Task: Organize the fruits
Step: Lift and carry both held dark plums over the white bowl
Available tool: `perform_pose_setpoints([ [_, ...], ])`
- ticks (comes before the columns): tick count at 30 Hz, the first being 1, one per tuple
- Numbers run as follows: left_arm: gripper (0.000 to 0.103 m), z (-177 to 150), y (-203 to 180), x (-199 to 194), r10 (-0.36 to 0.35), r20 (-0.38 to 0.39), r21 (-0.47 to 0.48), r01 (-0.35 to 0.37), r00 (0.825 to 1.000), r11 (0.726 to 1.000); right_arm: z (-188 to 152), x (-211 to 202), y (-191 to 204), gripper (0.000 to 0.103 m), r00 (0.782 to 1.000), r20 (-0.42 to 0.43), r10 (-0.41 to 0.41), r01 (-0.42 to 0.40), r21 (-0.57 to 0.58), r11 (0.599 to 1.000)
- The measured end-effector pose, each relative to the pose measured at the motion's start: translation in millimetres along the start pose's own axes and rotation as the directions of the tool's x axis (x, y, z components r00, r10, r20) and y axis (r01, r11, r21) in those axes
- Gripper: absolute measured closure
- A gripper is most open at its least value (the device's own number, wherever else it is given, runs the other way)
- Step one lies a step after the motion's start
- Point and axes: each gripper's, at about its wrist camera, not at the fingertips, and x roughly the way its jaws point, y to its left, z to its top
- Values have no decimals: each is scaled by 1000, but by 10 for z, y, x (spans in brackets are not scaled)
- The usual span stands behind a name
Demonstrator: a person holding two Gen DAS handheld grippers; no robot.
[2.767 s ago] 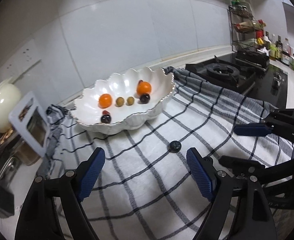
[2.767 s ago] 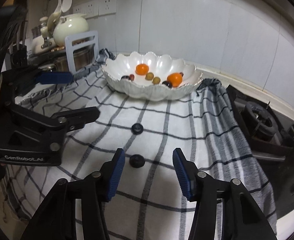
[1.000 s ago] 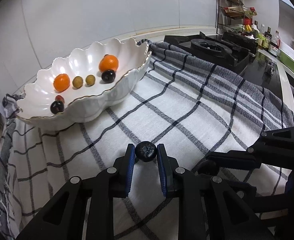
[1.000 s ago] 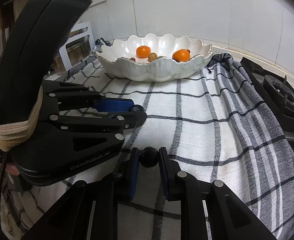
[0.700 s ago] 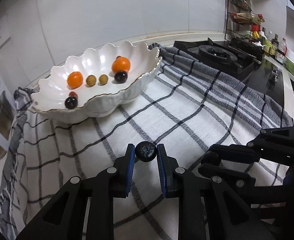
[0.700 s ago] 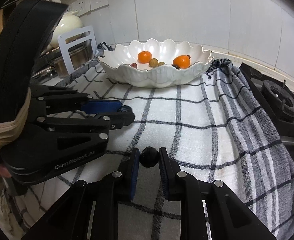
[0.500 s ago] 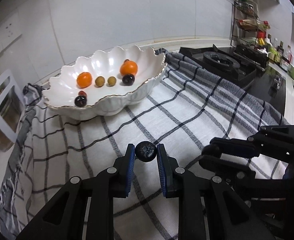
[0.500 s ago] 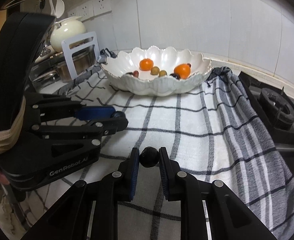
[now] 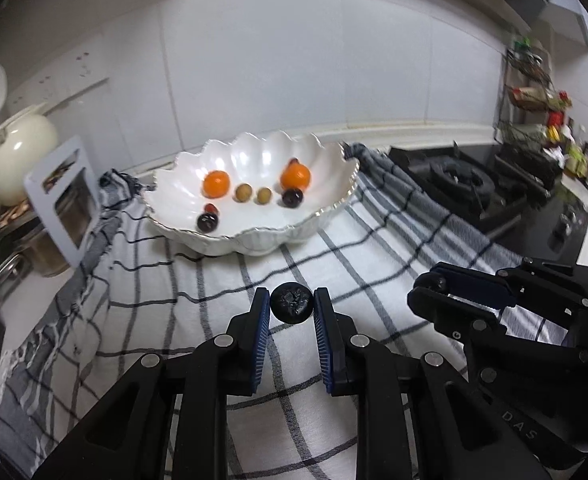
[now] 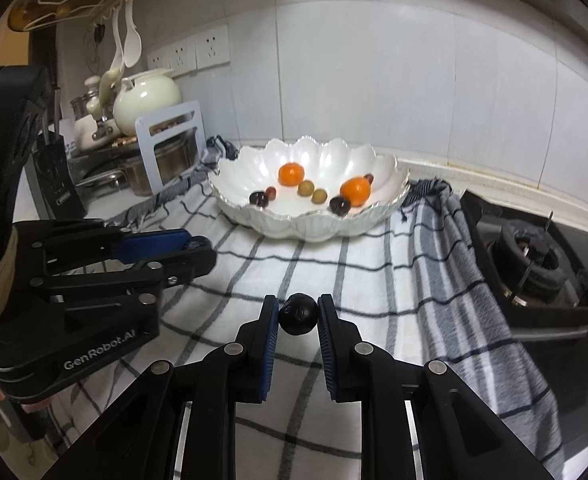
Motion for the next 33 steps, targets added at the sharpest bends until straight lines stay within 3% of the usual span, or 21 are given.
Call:
perform_pose_setpoints([
  [14,80,246,-21,-312,121,68,-176,-108,990,979,419,-275,-227,82,992,103,74,-66,-72,995],
  [26,80,668,66,-288,211,104,-201,-187,972,961,926,-128,-348,81,983,144,117,-103,-105,989],
  [33,80,919,169,-108,213,94,-222,-188,972,957,1223,136,-418,82,983,129,130,-119,-93,989],
])
